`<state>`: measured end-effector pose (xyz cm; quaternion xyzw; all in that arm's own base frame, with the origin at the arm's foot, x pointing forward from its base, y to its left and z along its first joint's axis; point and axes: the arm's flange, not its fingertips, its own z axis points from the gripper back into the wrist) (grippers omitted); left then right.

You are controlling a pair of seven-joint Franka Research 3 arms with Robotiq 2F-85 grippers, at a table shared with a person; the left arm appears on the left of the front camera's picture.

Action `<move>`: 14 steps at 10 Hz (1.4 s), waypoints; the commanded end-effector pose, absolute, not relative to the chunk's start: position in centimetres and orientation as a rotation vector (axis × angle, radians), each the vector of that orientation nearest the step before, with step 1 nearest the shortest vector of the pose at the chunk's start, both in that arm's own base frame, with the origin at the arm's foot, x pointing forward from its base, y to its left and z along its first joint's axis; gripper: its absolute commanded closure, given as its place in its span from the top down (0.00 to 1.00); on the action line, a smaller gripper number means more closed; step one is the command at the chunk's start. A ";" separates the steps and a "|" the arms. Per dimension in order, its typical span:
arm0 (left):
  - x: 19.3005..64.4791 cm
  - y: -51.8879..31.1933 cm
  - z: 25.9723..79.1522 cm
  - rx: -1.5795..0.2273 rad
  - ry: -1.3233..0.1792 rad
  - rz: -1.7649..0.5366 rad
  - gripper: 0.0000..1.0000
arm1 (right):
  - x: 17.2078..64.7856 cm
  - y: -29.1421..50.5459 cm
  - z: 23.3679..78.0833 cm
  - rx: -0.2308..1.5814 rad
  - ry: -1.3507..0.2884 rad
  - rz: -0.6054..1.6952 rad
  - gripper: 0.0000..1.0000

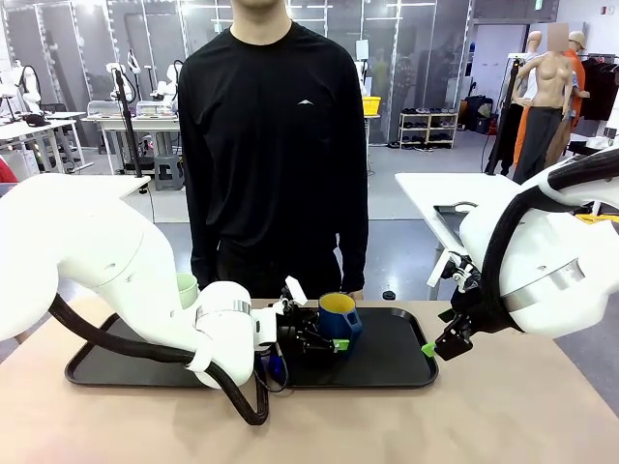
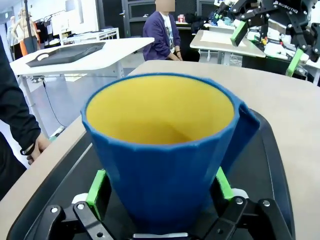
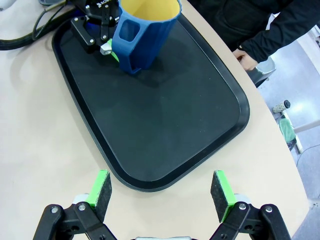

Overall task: Sort and store the cups by type.
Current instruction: Pick up the Handle plastic cup and place it into the empty Flat Tray.

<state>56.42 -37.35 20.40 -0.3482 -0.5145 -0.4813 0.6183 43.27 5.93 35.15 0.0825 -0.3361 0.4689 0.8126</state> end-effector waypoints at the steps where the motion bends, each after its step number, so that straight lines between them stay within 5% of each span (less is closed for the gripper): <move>1: 55.8 -37.5 19.6 -0.755 -1.188 -1.133 1.00 | 43.2 6.0 35.2 0.175 -0.719 1.000 1.00; 14: 54.1 -35.1 21.5 -0.737 -1.150 -1.079 1.00 | 43.2 6.0 35.2 0.175 -0.719 1.000 1.00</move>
